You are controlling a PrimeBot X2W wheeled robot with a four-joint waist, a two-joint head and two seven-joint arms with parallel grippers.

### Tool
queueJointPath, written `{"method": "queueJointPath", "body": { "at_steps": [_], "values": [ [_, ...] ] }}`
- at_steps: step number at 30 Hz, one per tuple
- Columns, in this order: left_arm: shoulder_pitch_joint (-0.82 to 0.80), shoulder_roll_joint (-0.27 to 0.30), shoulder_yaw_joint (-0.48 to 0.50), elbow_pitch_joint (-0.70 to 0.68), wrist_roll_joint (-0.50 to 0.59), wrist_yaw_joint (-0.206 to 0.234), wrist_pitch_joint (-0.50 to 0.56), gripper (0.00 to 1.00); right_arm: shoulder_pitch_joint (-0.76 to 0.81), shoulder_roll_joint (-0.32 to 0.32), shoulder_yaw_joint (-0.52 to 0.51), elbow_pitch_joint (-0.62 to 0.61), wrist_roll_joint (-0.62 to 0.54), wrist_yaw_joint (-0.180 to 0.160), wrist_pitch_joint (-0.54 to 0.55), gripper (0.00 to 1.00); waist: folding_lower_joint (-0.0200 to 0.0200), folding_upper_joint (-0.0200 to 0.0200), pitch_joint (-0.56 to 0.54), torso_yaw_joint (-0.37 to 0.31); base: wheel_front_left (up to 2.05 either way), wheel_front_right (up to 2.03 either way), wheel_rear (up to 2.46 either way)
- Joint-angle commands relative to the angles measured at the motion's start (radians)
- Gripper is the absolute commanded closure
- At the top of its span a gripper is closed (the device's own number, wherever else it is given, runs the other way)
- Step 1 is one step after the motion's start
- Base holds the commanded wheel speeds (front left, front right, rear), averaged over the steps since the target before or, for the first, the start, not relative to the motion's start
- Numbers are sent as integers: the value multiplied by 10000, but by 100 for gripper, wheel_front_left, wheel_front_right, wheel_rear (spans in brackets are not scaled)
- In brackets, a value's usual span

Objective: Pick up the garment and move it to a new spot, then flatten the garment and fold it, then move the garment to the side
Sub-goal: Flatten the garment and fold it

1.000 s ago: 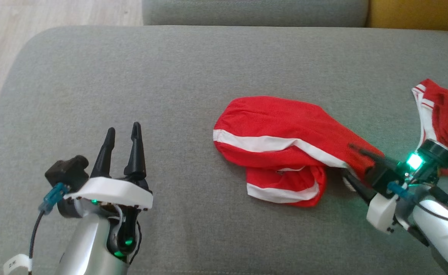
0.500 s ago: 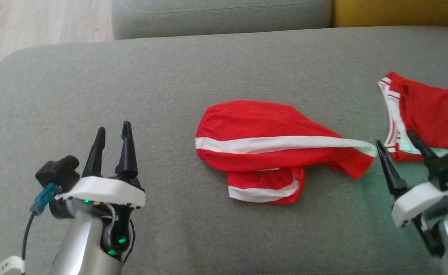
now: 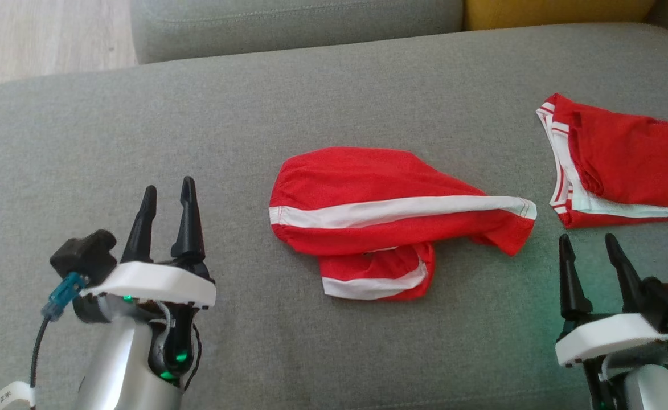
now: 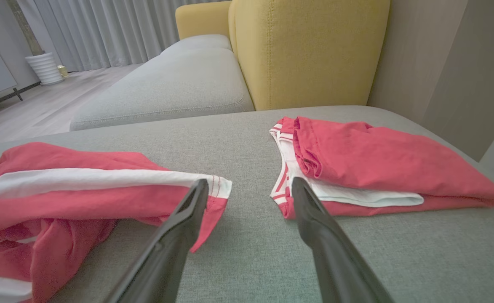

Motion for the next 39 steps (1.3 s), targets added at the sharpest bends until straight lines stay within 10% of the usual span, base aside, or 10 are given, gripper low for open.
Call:
{"method": "queueJointPath", "body": {
  "at_steps": [1, 12, 35, 36, 37, 38, 39],
  "values": [
    [-492, 112, 334, -321, -7, -40, -53, 0, -306, -41, 133, -360, 28, -9, -174, 0, 0, 0, 62, -20, 0, 0, 0],
    [-1435, 112, -1512, 1705, -771, -962, 1055, 0, -809, 63, 37, -584, 5, -9, -241, 0, 0, 0, 565, -98, 0, 0, 0],
    [-3037, 782, -3459, 3664, -2287, -1030, 1697, 0, -1154, 85, 84, -343, -13, -9, -464, 0, 0, 0, 1101, -490, 0, 0, 0],
    [-3067, 803, -3519, 3668, -2348, -1030, 1650, 15, -1161, 89, 87, -328, -10, -9, -468, 0, 0, 0, 1101, -488, 0, 0, 0],
    [-3098, 829, -3584, 3668, -2394, -1030, 1592, 77, -1166, 92, 88, -312, -6, -9, -471, 0, 0, 0, 1097, -485, 0, 0, 0],
    [-3132, 866, -3651, 3660, -2406, -1030, 1494, 100, -1168, 95, 87, -291, -6, -9, -473, 0, 0, 0, 1091, -478, 0, 0, 0],
    [-3158, 896, -3702, 3663, -2426, -1031, 1398, 100, -1171, 97, 88, -265, -12, -9, -470, 0, 0, 0, 1087, -468, 0, 0, 0]
  ]
}}
